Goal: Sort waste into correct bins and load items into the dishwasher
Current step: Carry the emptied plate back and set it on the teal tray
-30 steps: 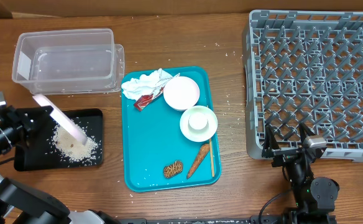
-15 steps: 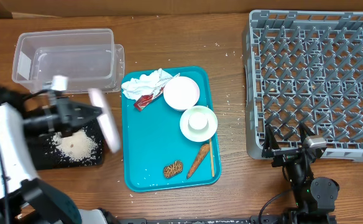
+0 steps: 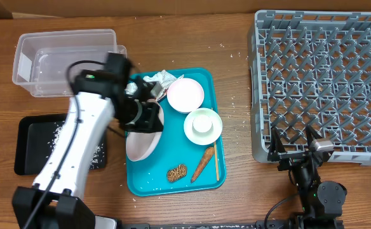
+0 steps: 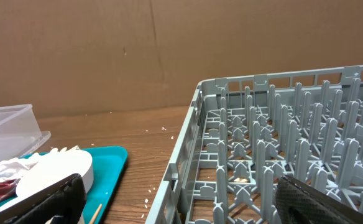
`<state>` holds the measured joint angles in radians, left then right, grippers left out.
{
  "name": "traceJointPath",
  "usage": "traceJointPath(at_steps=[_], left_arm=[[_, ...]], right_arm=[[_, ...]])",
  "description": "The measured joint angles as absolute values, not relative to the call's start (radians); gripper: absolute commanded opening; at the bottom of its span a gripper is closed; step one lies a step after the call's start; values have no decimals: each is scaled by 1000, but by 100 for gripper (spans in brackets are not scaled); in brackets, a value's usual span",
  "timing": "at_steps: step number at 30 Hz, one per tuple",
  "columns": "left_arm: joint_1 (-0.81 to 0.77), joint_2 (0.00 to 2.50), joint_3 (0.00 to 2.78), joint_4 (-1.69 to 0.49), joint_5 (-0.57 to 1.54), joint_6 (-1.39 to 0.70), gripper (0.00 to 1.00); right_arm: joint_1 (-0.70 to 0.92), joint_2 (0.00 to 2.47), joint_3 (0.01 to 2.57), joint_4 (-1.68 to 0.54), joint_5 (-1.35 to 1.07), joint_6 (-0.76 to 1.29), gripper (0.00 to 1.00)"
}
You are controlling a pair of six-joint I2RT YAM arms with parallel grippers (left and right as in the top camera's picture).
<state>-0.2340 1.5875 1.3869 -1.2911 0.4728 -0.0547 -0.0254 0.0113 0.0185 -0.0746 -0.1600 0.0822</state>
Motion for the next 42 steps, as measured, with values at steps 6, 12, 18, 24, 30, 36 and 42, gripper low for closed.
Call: traceJointPath(at_steps=[6, 12, 18, 24, 30, 36, 42], left_arm=[[-405, 1588, 1387, -1269, 279, -228, 4], [-501, 1588, 1375, -1200, 196, -291, 4], [-509, 1589, 1295, -1126, 163, -317, 4], [-509, 1589, 1214, -1059, 108, -323, 4], [-509, 1589, 1166, -1023, 92, -323, 4], [-509, 1589, 1164, -1019, 101, -323, 4], [-509, 1589, 1164, -1001, 130, -323, 4]], right_arm=[[-26, 11, 19, -75, -160, 82, 100], [-26, 11, 19, -75, -160, 82, 100], [-26, 11, 19, -75, -160, 82, 100], [-26, 11, 19, -75, -160, 82, 100], [-25, 11, 19, -75, -160, 82, 100], [-26, 11, 19, -75, -160, 82, 100], [-26, 11, 19, -75, -160, 82, 100]])
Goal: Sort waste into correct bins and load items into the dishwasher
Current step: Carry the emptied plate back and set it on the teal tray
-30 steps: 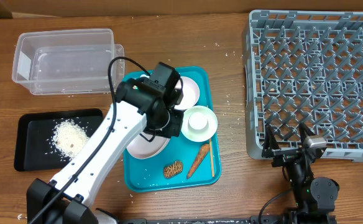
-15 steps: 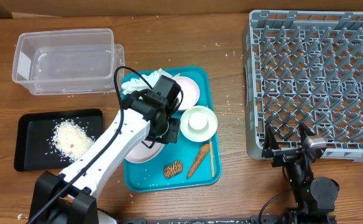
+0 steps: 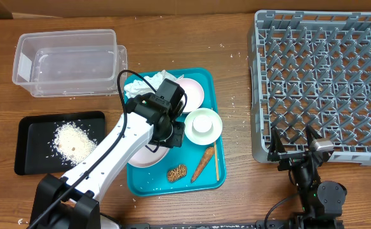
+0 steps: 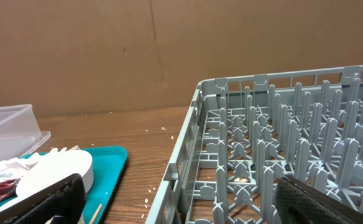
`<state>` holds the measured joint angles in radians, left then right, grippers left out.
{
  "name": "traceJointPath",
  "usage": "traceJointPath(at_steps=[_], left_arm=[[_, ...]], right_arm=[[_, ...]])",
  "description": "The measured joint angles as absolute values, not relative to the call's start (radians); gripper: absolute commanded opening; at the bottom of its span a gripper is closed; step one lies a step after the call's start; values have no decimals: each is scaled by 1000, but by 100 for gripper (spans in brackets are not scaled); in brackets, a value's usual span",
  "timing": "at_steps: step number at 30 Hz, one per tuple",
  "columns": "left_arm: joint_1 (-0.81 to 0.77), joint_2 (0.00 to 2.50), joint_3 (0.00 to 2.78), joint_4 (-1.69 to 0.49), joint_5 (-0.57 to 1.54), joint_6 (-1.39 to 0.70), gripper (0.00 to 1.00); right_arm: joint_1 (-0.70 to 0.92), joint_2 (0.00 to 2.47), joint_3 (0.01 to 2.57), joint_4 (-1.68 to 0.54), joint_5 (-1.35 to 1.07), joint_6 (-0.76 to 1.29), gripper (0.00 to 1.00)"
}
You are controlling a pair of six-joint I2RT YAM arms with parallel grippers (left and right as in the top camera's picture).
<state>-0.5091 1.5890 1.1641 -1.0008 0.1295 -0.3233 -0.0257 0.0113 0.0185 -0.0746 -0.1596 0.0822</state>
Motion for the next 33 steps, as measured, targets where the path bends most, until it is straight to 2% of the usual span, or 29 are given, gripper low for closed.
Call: traceJointPath(at_steps=[4, 12, 15, 24, 26, 30, 33], left_arm=[[-524, 1589, 1164, -993, 138, -322, 4], [-563, 1589, 1164, -1017, 111, -339, 12], [-563, 1589, 1164, -1025, 86, -346, 20], [-563, 1589, 1164, -1029, 65, -350, 22], [-563, 1590, 1169, -1047, 57, -350, 29], [-558, 1591, 1233, -1071, -6, -361, 51], [-531, 1591, 1291, -1019, -75, -360, 55]], right_arm=[[-25, 11, 19, -75, -160, 82, 100], [-26, 11, 19, -75, -160, 82, 100], [-26, 11, 19, -75, -160, 81, 100], [-26, 11, 19, -75, -160, 82, 100], [-26, 11, 19, -75, -160, 82, 100], [-25, 11, 19, -75, -160, 82, 100], [-25, 11, 19, -75, -160, 82, 100]])
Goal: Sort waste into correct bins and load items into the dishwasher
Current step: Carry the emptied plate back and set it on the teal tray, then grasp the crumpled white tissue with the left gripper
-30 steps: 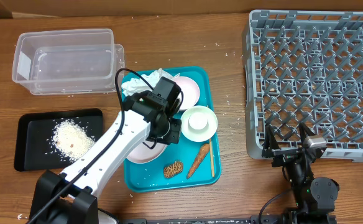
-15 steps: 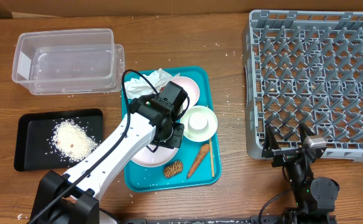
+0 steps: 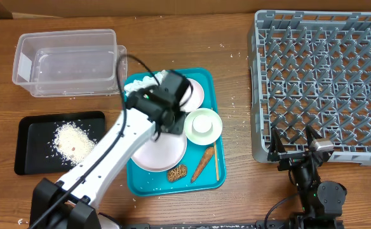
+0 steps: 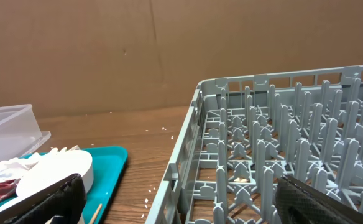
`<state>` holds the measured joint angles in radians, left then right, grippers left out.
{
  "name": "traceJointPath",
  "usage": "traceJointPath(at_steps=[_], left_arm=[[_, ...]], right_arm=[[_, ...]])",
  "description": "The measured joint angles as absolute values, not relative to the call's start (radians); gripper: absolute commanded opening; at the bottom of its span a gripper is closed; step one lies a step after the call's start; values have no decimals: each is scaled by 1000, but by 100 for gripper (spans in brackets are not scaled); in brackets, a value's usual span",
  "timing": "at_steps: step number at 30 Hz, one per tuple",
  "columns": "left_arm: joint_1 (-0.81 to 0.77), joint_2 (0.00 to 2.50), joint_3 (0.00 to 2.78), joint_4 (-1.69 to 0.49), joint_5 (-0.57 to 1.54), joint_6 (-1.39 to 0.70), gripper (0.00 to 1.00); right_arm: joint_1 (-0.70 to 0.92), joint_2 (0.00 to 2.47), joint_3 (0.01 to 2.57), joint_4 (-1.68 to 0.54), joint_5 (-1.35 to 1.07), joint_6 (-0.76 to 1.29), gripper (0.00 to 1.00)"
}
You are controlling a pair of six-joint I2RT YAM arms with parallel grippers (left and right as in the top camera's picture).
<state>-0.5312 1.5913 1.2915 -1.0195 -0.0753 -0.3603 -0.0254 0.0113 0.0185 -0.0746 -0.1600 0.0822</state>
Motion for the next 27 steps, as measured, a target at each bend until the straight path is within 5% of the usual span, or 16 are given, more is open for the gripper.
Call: traceJointPath(at_steps=[15, 26, 27], left_arm=[[-265, 1694, 1329, -602, -146, -72, 57], [-253, 1873, 1329, -508, -100, 45, 62], [-253, 1885, 1329, -509, -98, 49, 68]], right_arm=[[-26, 11, 19, -75, -160, 82, 100], [-26, 11, 19, -75, -160, 82, 100], [-26, 11, 19, -75, -160, 82, 100]])
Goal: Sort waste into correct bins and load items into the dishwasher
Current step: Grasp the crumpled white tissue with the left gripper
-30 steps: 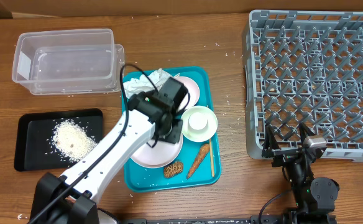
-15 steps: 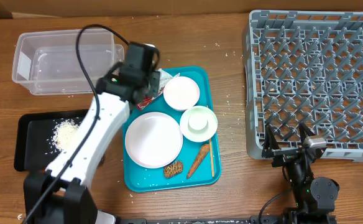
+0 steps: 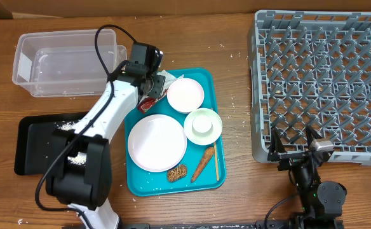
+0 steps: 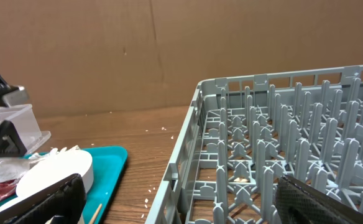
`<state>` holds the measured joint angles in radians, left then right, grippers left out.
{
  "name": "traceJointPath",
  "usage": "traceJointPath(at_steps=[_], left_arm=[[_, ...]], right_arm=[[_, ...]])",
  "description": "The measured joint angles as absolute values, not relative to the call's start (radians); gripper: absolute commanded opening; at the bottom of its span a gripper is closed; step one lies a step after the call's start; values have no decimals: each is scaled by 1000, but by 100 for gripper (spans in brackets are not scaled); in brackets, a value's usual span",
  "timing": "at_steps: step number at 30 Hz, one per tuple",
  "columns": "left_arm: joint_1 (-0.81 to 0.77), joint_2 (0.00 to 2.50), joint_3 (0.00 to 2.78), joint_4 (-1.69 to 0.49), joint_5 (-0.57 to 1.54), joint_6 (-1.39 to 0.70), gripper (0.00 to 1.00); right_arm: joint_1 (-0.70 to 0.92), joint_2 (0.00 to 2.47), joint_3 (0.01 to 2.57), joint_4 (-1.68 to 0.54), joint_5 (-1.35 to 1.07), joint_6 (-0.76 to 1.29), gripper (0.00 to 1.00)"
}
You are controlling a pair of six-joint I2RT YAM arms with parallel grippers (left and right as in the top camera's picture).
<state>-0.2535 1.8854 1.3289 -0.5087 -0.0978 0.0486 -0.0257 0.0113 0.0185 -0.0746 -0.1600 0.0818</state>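
Note:
A teal tray [image 3: 134, 181] holds a large white plate [image 3: 157, 143], a small plate [image 3: 185, 94], a white cup on a saucer [image 3: 202, 124], a brown cookie [image 3: 176, 172], a carrot piece [image 3: 202, 163] and a thin stick [image 3: 216, 162]. Crumpled white paper [image 3: 163, 78] and a red wrapper [image 3: 146, 102] lie at its far-left corner. My left gripper [image 3: 151, 83] hangs right over that paper; its jaws are hidden from view. The grey dish rack [image 3: 322, 83] stands at the right. My right gripper [image 3: 295, 151] [image 4: 181, 208] rests open at the rack's near-left corner, holding nothing.
A clear plastic bin [image 3: 68, 60] stands at the far left. A black tray [image 3: 30, 143] with spilled rice [image 3: 77, 158] lies in front of it, partly under my left arm. Rice grains are scattered on the wooden table [image 3: 236, 57].
My left gripper has gone from above the large plate's far edge to the tray's far-left corner, over the crumpled paper. The plate lies flat where it was. The right arm is unmoved.
First my left gripper held the large plate tilted at the tray's left edge, beside the black tray. Then the plate was lower on the teal tray and a rice heap showed on the black tray. Later the plate lay flat and free; now the gripper is over the paper.

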Motion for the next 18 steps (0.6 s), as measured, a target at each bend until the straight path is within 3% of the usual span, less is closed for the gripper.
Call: traceJointPath(at_steps=[9, 18], left_arm=[[-253, 1938, 1329, -523, -93, 60, 69], [-253, 1961, 1329, -507, -94, 63, 40]], right_arm=[[-26, 11, 19, -75, -160, 82, 100], [-26, 11, 19, -75, -160, 82, 100]])
